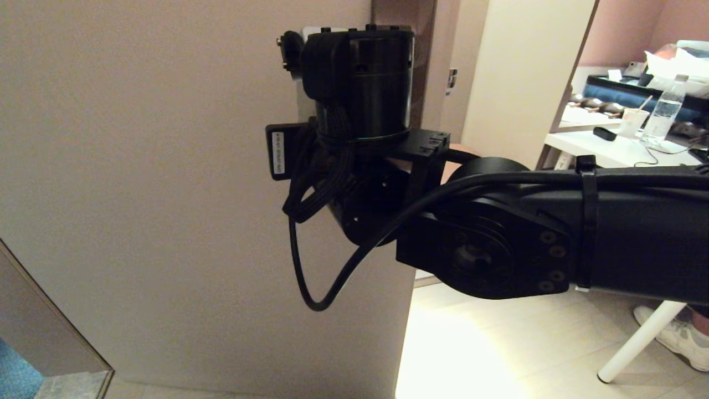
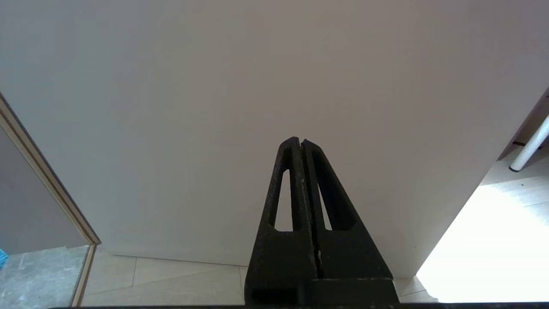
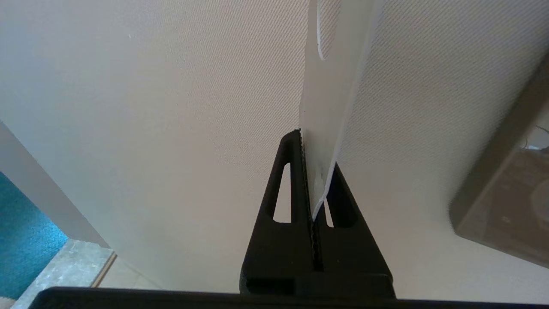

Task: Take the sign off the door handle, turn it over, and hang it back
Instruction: Take down the sign

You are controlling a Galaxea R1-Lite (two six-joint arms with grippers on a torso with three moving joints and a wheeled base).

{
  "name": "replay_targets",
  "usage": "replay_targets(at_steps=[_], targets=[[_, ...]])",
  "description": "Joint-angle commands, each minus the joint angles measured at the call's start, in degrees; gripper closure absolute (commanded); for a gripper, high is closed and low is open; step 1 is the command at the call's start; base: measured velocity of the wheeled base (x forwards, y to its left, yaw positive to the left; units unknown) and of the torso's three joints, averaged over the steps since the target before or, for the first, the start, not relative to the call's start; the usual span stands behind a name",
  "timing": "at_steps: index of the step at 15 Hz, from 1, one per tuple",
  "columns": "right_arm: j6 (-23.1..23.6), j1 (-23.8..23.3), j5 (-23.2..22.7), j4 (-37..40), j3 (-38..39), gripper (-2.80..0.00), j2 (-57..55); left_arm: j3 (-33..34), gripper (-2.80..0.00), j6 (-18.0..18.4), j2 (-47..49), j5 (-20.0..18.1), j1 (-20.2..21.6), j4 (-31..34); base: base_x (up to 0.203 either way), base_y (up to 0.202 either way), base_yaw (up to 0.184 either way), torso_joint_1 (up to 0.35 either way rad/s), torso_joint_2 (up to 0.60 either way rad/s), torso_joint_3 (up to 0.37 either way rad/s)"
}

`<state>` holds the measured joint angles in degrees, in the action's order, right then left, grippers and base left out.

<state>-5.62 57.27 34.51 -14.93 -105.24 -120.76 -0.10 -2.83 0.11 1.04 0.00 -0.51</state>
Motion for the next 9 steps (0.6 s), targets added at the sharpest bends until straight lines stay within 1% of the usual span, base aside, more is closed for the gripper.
replay_targets(at_steps=[1, 6, 9], targets=[[-0.01, 0.03, 0.21, -0.18, -0.28, 0.0, -0.88, 0.01, 0.0, -0.07, -0.02, 0.02, 0.0, -0.02, 0.0, 0.0, 0.0, 0.0, 0.0, 0.0], [-0.01, 0.03, 0.21, -0.1, -4.0, 0.0, -2.57, 0.01, 0.0, -0.07, -0.02, 0.02, 0.0, -0.02, 0.0, 0.0, 0.0, 0.0, 0.0, 0.0], [-0.01, 0.03, 0.12, -0.18, -4.8, 0.0, -3.34, 0.01, 0.0, -0.07, -0.02, 0.02, 0.0, -0.02, 0.0, 0.0, 0.0, 0.0, 0.0, 0.0]])
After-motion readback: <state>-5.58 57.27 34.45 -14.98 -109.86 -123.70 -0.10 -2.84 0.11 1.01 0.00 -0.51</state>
